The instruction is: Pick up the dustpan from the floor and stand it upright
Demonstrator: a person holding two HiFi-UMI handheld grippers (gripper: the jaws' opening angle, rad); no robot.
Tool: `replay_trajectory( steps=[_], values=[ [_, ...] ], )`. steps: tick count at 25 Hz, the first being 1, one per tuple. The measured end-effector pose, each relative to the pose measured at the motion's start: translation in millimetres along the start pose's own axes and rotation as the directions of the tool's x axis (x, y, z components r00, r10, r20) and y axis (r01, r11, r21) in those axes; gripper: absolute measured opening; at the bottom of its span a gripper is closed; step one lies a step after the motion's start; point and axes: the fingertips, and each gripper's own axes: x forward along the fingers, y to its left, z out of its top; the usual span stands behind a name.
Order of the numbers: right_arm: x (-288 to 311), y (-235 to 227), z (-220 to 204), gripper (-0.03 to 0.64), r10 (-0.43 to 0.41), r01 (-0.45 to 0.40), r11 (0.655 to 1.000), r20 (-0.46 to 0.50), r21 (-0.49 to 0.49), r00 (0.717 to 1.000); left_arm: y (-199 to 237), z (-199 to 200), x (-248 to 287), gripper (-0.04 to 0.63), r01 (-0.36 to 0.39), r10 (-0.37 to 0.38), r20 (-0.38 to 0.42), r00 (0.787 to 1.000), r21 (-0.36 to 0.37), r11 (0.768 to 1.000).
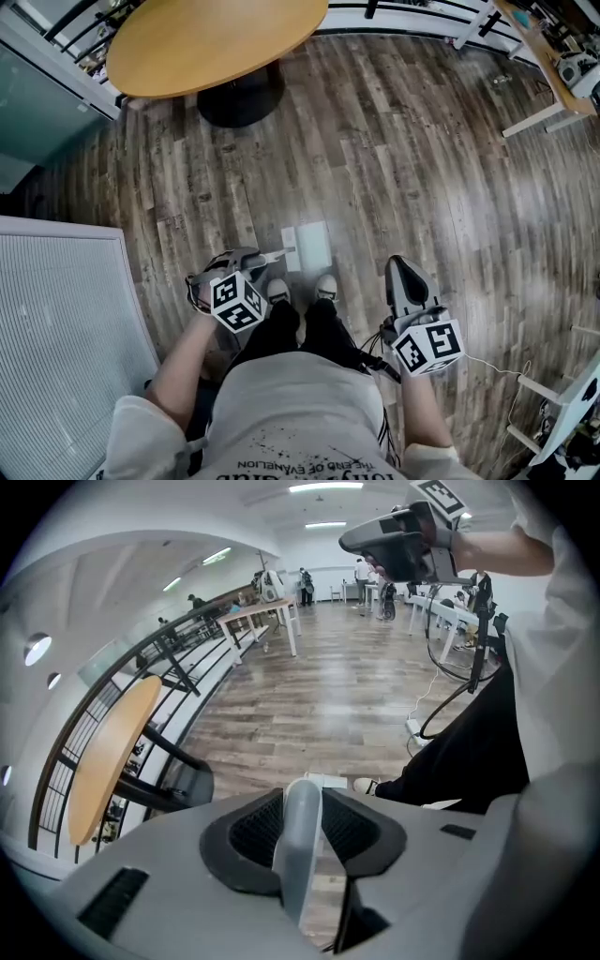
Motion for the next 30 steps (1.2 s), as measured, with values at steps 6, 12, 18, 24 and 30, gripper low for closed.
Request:
replay_trajectory(
  steps=[6,12,18,24,30],
  values=[
    [3,9,8,0.028,0.028,-0.028,1.0,0.006,-0.01,1.0,-9,20,3,0.143,0.019,-0.019,0.023,1.0,0.003,1.0],
    [5,6,12,0.028,0.029,-0.029,1.0,0.006,-0.002,1.0,-11,38,11,0.141,0.04,-0.041,0.029,0.999,0.017,0.999],
    [5,4,15,0.028,0.029,-0.029,1.0,0.01,0.001,1.0,-15,52,18,0.141,0.061,-0.061,0.014,0.998,0.016,0.998],
    [3,0,16,0.028,0.034,-0.034,0.999,0.006,-0.002,0.999,-18,64,24,0.141,0.077,-0.077,-0.001,0.997,0.024,0.997],
    [5,-3,20,0.028,0.044,-0.044,0.999,0.003,-0.002,0.999,-17,71,28,0.143,0.08,-0.08,-0.008,0.997,0.018,0.997]
  ],
)
